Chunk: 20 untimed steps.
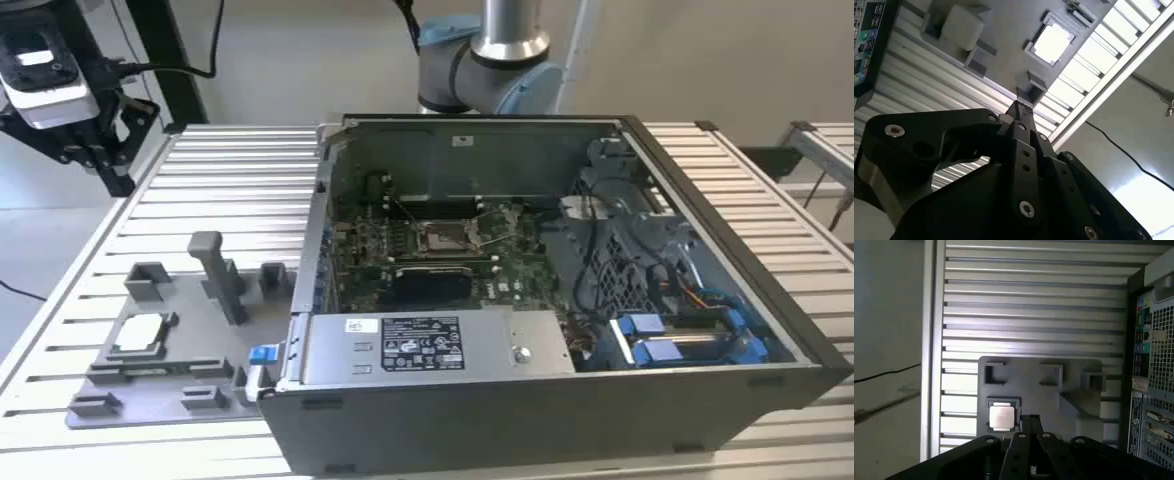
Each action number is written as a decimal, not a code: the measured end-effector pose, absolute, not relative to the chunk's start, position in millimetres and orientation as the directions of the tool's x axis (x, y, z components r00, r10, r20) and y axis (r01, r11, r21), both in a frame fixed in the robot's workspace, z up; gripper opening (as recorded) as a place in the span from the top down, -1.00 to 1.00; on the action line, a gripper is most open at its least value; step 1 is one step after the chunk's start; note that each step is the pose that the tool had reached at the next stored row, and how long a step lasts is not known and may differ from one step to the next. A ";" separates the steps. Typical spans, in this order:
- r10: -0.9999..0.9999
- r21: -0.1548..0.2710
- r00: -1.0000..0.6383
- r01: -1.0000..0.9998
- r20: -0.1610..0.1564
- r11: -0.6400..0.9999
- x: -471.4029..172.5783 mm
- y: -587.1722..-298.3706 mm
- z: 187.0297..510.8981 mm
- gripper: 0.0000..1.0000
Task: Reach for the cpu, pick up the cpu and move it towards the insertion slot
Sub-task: 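Reach for the cpu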
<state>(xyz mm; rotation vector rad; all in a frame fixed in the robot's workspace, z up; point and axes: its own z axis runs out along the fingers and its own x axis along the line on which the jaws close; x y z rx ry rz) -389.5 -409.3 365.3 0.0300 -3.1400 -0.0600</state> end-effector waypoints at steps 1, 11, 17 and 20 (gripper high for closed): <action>-0.019 0.038 -1.000 -0.019 0.000 0.999 -389.5 -409.3 365.3 1.00; -0.019 0.038 -1.000 -0.019 0.001 0.999 -389.5 -409.3 365.4 1.00; -0.019 0.038 -1.000 -0.019 0.000 0.999 -395.2 -413.6 364.8 1.00; -0.019 0.038 -1.000 -0.019 0.000 0.999 -403.0 -419.5 363.6 1.00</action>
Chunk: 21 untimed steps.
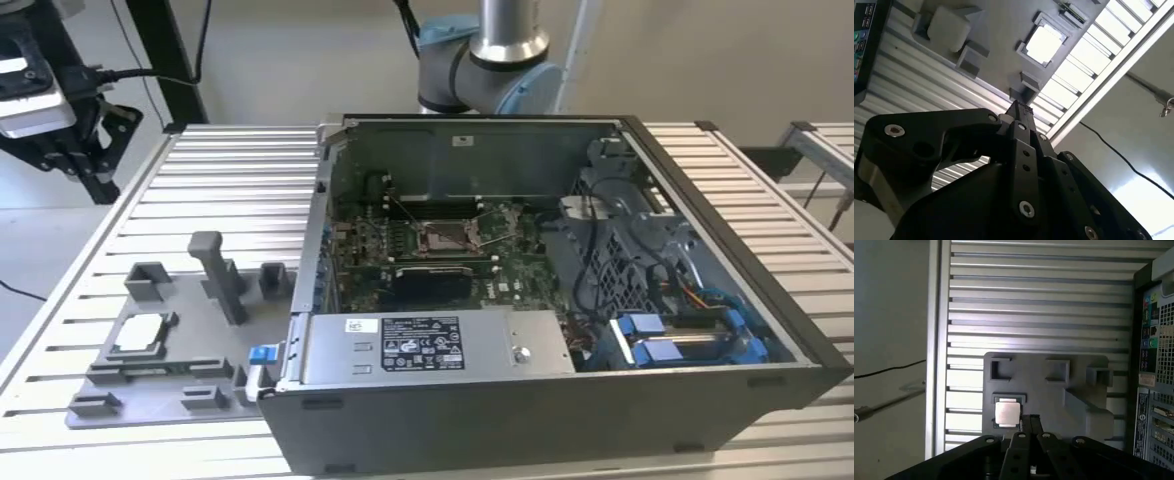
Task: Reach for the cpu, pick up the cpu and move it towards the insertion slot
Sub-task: 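Reach for the cpu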
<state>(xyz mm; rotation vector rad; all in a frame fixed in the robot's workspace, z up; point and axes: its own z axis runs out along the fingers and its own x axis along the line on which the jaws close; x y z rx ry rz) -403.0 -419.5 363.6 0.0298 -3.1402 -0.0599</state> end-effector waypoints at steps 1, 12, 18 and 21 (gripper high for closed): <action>-0.019 0.038 -1.000 -0.019 0.000 0.999 -405.1 -421.8 363.0 1.00; -0.019 0.038 -1.000 -0.019 0.000 0.999 -417.7 -430.0 359.4 1.00; -0.019 0.038 -1.000 -0.019 0.000 0.999 -418.3 -430.0 359.1 -1.00; -0.019 0.038 -1.000 -0.019 0.000 0.999 -418.6 -430.0 358.9 -1.00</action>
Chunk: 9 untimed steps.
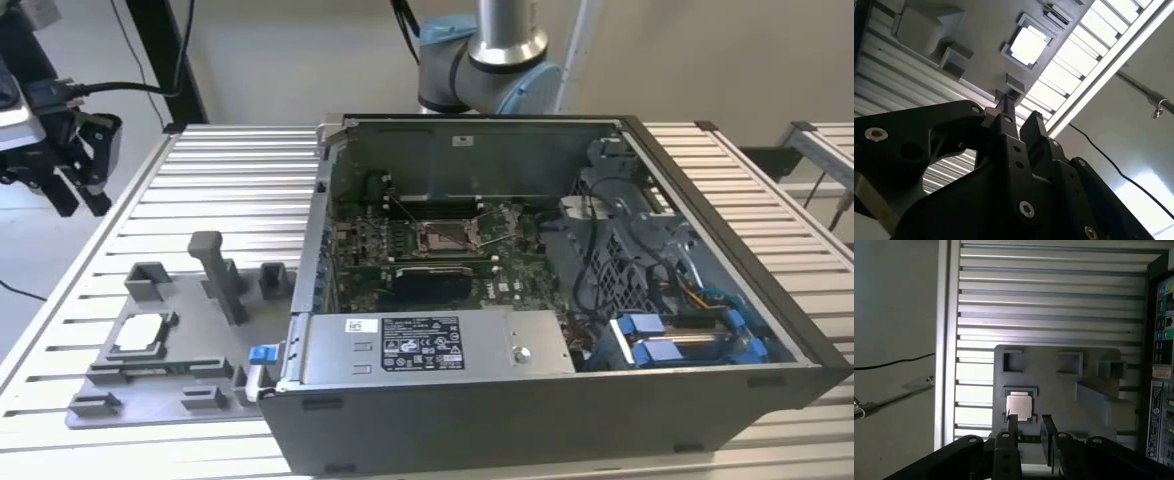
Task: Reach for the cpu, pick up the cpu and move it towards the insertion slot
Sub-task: 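Reach for the cpu, then pick up the cpu and move it towards the insertion slot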
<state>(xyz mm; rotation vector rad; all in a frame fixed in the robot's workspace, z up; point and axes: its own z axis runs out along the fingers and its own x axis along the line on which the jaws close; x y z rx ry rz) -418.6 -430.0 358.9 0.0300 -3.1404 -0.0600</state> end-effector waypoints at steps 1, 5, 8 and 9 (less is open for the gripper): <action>-0.019 0.038 -1.000 -0.019 0.000 0.999 -418.7 -430.0 358.8 -1.00; -0.019 0.038 -1.000 -0.019 0.000 0.999 -419.0 -430.0 358.6 -1.00; -0.019 0.038 -1.000 -0.019 0.000 0.999 -419.3 -430.0 358.4 -1.00; -0.019 0.038 -1.000 -0.019 0.000 0.999 -419.4 -430.0 358.4 -1.00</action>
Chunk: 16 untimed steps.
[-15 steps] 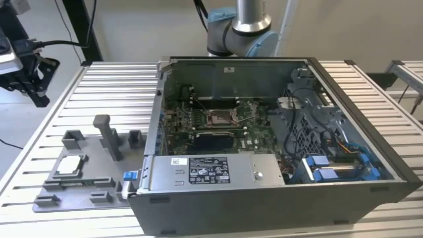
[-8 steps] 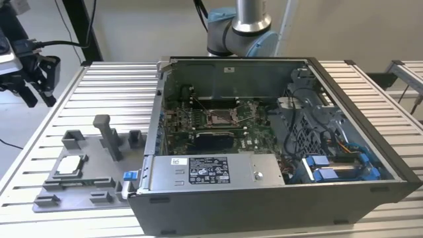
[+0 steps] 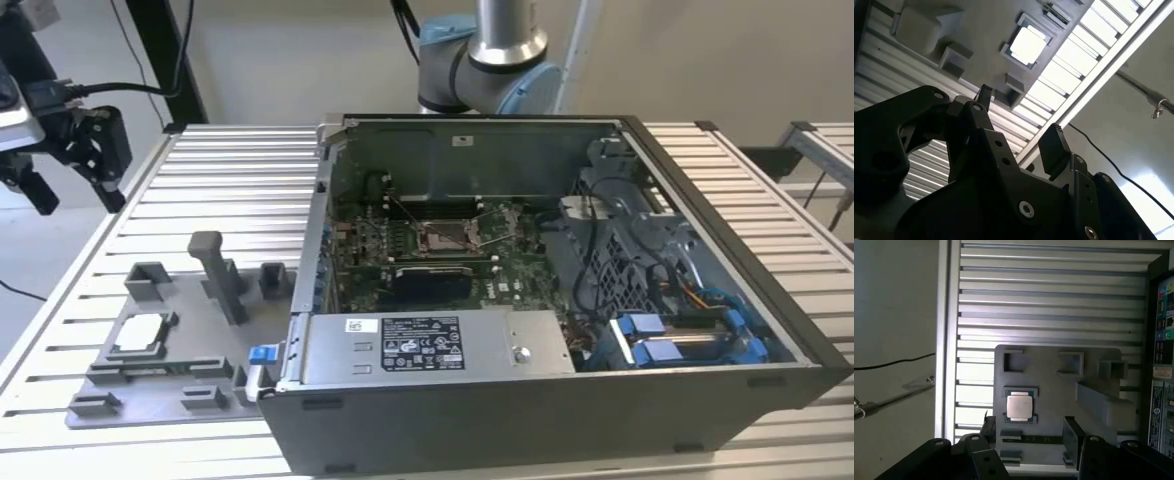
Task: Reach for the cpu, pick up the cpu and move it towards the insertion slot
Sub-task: 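Pick up the cpu and move it towards the insertion slot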
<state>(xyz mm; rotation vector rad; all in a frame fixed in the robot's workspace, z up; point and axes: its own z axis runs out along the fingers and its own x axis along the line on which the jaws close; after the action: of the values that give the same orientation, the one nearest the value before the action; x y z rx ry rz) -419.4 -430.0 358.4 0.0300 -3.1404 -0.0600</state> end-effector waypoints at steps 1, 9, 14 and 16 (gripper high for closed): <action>-0.019 0.038 -1.000 -0.019 0.000 0.999 -419.4 -430.0 358.4 -1.00; -0.016 0.039 -1.000 -0.016 0.000 0.999 -419.4 -431.2 346.0 -1.00; -0.015 0.039 -1.000 -0.015 0.000 0.999 -419.4 -432.4 336.9 -1.00; -0.015 0.039 -1.000 -0.015 0.000 0.999 -419.4 -432.7 333.2 -1.00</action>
<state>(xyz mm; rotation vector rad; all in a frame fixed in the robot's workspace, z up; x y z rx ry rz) -419.4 -432.7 333.2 0.0236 -3.1404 -0.0605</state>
